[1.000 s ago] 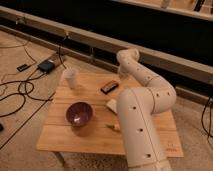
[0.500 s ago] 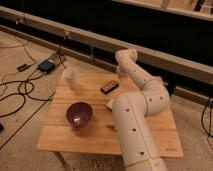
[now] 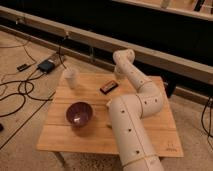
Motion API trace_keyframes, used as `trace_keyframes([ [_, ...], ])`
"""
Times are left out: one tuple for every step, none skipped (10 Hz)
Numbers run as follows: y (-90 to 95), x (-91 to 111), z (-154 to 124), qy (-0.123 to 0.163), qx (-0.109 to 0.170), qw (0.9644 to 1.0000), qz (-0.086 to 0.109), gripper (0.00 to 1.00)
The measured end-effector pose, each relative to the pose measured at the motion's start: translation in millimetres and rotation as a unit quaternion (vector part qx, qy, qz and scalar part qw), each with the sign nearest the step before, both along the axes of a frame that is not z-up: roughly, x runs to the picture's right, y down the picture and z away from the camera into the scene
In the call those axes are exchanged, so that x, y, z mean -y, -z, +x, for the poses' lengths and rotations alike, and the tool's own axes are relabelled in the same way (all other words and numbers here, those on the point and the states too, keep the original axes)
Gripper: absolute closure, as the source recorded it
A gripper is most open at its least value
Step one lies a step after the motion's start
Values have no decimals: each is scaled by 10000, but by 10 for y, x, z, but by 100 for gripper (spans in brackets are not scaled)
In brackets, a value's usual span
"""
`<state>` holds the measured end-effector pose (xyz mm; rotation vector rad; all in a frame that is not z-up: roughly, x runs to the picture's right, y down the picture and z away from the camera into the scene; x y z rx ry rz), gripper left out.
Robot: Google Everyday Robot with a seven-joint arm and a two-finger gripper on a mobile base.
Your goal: Push the eraser across the table
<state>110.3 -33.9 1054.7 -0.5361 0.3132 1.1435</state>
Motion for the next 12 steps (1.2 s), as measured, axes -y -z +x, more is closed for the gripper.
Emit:
trace_keyframes([
  [6, -31, -31, 25, 25, 10000, -56, 100],
  [18, -60, -65, 61, 61, 9999, -114, 100],
  [25, -93, -102, 114, 102, 9997, -164, 100],
  [30, -119, -117, 146, 127, 9996, -201, 100],
  [35, -147, -163, 200, 167, 9994, -244, 100],
  [38, -167, -211, 252, 208, 9991, -273, 100],
  [40, -179, -256, 302, 246, 9988, -288, 100],
  [48, -190, -325, 357, 308, 9984, -309, 100],
  [40, -196, -427, 420, 405, 9979, -293, 100],
  [36, -202, -479, 457, 455, 9975, -285, 100],
  [33, -208, -541, 492, 515, 9971, -276, 100],
  [36, -214, -626, 526, 597, 9965, -270, 100],
])
